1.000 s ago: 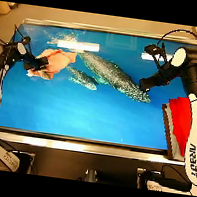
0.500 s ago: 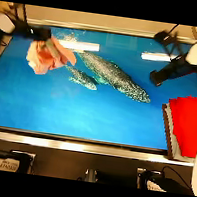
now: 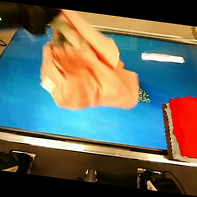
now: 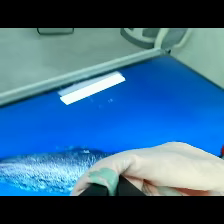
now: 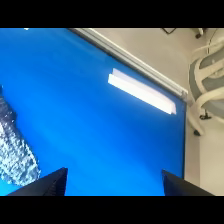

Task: Fold the shirts.

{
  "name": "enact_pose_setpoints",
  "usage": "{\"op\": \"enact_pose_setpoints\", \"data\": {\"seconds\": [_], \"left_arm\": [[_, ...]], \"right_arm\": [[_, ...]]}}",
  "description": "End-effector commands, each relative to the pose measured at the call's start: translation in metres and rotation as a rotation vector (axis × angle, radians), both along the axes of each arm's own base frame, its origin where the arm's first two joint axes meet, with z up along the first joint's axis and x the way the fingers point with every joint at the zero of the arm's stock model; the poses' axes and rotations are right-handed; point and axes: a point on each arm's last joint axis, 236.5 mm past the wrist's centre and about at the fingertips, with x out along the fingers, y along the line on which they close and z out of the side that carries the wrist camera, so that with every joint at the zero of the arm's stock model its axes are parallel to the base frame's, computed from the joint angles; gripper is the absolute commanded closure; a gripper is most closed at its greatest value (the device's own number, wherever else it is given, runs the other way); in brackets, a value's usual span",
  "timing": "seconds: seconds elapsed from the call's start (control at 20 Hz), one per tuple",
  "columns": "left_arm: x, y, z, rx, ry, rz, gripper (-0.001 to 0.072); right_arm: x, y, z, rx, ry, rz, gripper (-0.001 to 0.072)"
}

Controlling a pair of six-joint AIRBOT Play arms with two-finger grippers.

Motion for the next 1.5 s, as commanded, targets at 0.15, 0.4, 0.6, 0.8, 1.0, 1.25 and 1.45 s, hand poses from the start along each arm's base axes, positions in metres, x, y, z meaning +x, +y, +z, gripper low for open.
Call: {"op": "enact_pose_setpoints", "data": {"seconds": [0.15, 0.4, 0.6, 0.8, 1.0, 1.25, 1.45], "left_arm": [[-0.013, -0.02, -0.265, 0.234, 0.573, 0.016, 0.0683], [-0.044, 0.002, -0.412, 0.271, 0.94, 0.212, 0.051], [-0.025, 0.036, -0.366, 0.347, 0.892, 0.174, 0.01], [-0.042, 0.113, -0.335, 0.386, 0.942, 0.238, 0.0101], [-0.123, 0.118, -0.375, 0.207, 1.144, 0.255, 0.0103], [-0.162, 0.081, -0.417, -0.044, 1.242, 0.288, 0.0102], [-0.153, 0.069, -0.435, -0.113, 1.243, 0.343, 0.0102]], "right_arm": [[-0.012, 0.0, -0.11, -0.005, 0.427, -0.039, 0.0101], [0.017, 0.073, -0.27, 0.159, 0.829, 0.13, 0.0098], [0.018, 0.117, -0.314, 0.295, 0.98, 0.245, 0.0098], [0.021, 0.119, -0.331, 0.268, 1.013, 0.291, 0.0101], [0.026, 0.144, -0.351, 0.341, 1.054, 0.376, 0.0103], [0.032, 0.185, -0.389, 0.531, 1.145, 0.441, 0.0105], [0.03, 0.196, -0.412, 0.599, 1.214, 0.435, 0.0108]]}}
